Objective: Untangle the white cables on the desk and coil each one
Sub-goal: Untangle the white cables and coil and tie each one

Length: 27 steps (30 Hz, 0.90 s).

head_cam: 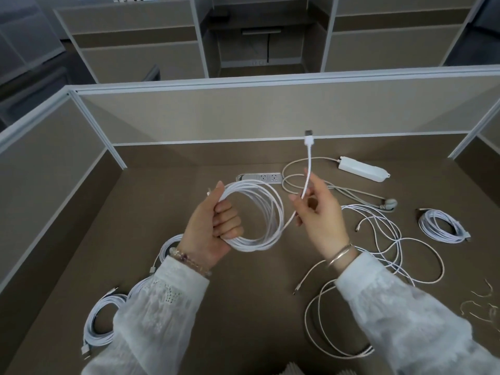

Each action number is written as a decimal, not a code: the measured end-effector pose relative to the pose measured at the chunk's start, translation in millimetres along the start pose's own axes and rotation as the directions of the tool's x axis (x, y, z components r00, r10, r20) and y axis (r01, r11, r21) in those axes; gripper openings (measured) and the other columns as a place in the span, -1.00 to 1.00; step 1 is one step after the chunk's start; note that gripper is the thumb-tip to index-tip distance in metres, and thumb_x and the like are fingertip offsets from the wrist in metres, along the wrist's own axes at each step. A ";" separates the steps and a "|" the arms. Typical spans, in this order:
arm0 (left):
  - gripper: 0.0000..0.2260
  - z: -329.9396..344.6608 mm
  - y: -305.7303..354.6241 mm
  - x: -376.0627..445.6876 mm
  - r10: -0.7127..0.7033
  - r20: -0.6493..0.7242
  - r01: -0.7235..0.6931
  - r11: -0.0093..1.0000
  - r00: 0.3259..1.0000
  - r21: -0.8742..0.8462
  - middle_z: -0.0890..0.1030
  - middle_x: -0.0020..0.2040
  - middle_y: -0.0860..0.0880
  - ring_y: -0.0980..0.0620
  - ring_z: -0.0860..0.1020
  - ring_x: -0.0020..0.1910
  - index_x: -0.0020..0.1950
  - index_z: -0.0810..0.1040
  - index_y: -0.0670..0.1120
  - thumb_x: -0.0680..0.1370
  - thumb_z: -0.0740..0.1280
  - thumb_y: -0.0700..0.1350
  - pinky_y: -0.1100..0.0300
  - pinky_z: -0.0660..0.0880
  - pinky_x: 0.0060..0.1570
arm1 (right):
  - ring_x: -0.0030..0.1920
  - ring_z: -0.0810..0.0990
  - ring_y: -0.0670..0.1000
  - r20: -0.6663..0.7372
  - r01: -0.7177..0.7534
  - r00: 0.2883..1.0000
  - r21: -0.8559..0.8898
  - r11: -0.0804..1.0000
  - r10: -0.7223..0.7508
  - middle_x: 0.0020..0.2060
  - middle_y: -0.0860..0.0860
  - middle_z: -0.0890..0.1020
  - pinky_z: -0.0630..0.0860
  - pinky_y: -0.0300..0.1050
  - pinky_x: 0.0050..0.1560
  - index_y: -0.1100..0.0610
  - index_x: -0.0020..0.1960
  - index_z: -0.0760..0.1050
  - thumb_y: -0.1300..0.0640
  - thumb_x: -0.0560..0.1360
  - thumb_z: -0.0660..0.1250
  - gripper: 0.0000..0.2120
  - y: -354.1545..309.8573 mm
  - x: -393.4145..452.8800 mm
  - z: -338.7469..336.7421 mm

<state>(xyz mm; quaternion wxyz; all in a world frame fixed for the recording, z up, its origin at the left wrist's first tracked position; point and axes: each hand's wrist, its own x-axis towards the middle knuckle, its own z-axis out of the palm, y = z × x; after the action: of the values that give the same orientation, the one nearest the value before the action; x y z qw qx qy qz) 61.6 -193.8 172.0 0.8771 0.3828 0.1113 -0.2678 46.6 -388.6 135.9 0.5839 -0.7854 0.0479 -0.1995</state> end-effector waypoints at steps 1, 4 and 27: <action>-0.53 0.6 -0.1 -0.9 -0.030 0.018 0.029 0.999 0.999 0.016 0.11 -0.61 0.09 0.17 0.07 -0.68 -0.49 0.22 -0.01 0.58 0.22 0.12 0.32 -0.01 -0.62 | -0.38 0.47 0.02 0.012 0.058 0.998 -0.033 0.998 -0.058 -0.27 -0.07 0.45 0.54 0.02 -0.31 -0.24 0.17 0.42 0.19 0.47 0.37 -0.59 -1.8 2.8 -5.3; -0.54 2.5 1.0 -3.5 -0.118 0.057 0.114 0.991 0.991 0.071 0.10 -0.60 0.10 0.16 0.02 -0.65 -0.48 0.21 -0.01 0.55 0.24 0.13 0.32 -0.03 -0.61 | -0.24 0.48 -0.03 0.177 0.260 0.956 -0.150 0.954 -0.233 -0.13 -0.04 0.46 0.51 -0.16 -0.11 -0.07 0.19 0.54 0.14 0.44 0.33 -0.67 -9.4 7.5 -21.5; -0.58 46.4 -22.7 -6.3 -0.610 0.088 0.363 0.574 0.787 0.734 0.12 -0.60 0.11 0.19 0.06 -0.67 -0.49 0.24 0.00 0.51 0.28 0.09 0.33 0.01 -0.62 | 0.29 0.36 -0.22 0.728 0.464 0.671 -0.264 0.846 -0.141 0.35 -0.14 0.36 0.26 -0.46 0.25 -0.09 0.51 0.05 0.31 0.26 0.44 -0.03 -55.9 -10.0 -60.3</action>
<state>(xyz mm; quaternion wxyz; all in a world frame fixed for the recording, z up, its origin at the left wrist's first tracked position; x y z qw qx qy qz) 43.3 -238.0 192.3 0.5671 0.5797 -0.0424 -0.5835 6.3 -422.1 200.0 0.3295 -0.9067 -0.2623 0.0231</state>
